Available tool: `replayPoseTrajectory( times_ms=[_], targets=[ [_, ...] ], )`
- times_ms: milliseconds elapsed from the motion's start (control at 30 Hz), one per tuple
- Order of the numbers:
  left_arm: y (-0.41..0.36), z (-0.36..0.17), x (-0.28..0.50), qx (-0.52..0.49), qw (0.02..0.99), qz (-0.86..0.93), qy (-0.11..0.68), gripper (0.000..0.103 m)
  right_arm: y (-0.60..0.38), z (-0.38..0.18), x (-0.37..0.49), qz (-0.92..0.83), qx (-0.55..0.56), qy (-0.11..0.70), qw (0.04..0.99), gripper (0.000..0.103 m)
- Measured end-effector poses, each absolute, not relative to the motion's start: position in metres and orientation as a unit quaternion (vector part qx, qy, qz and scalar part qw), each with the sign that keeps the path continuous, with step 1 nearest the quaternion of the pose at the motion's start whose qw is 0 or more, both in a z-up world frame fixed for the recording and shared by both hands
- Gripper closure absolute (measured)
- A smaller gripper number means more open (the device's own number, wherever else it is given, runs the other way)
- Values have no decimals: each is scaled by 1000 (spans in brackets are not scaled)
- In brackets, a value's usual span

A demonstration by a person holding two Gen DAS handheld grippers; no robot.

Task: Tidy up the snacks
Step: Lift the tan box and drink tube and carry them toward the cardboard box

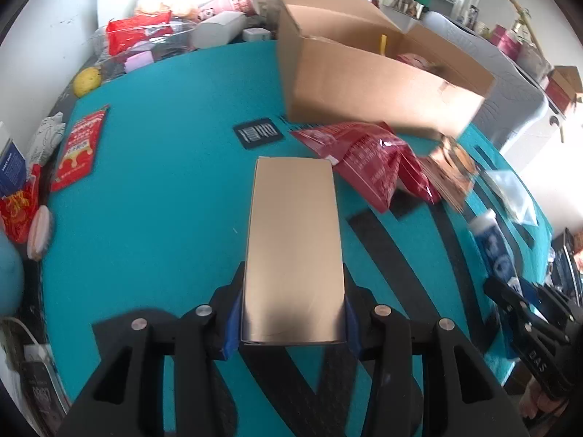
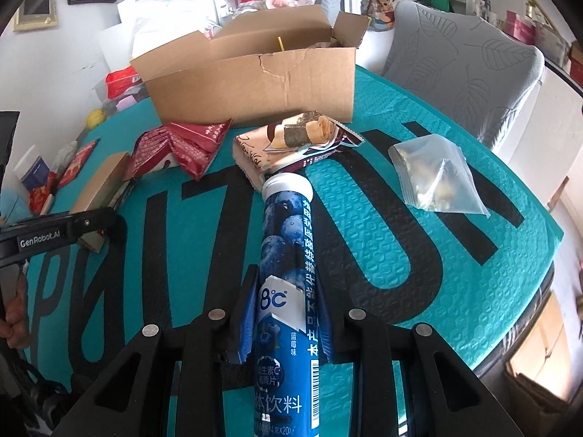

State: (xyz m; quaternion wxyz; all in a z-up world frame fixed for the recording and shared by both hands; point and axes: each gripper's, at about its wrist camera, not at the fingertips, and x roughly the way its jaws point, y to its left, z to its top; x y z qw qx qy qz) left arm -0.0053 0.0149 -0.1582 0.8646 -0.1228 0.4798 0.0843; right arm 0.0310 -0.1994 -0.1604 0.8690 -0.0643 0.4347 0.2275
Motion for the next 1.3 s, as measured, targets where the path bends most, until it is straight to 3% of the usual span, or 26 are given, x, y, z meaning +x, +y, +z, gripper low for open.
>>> replayPoseTrajectory(
  times_ms=[500, 567, 667, 800, 933, 967, 1000, 1033, 1067, 1100, 1300],
  targets=[
    [-34, -161, -26, -58, 868, 35, 492, 57, -200, -162, 11, 240, -80, 433, 865, 74],
    [-40, -162, -22, -34, 871, 42, 487, 47, -198, -163, 12, 239, -84, 431, 866, 73],
    [-36, -165, -16, -42, 870, 63, 488, 25, -191, -164, 12, 241, -93, 429, 866, 58],
    [-30, -166, -10, -48, 871, 58, 486, 24, -183, -165, 12, 244, -103, 429, 864, 42],
    [-29, -167, -9, -46, 875, 53, 479, 25, -179, -166, 13, 245, -105, 428, 863, 38],
    [-30, -167, -10, -45, 878, 45, 474, 32, -178, -166, 13, 245, -108, 427, 864, 39],
    [-31, -166, -11, -39, 882, 37, 467, 39, -177, -166, 13, 244, -112, 425, 865, 47],
    [-33, -165, -12, -37, 885, 29, 464, 53, -177, -166, 13, 242, -123, 418, 867, 53],
    [-33, -165, -12, -38, 885, 24, 464, 58, -176, -165, 13, 243, -124, 416, 868, 68],
    [-34, -165, -11, -41, 885, 20, 464, 58, -178, -165, 14, 243, -119, 416, 868, 75],
    [-39, -164, -10, -35, 885, 13, 464, 59, -179, -165, 12, 246, -121, 414, 868, 75]
  ],
)
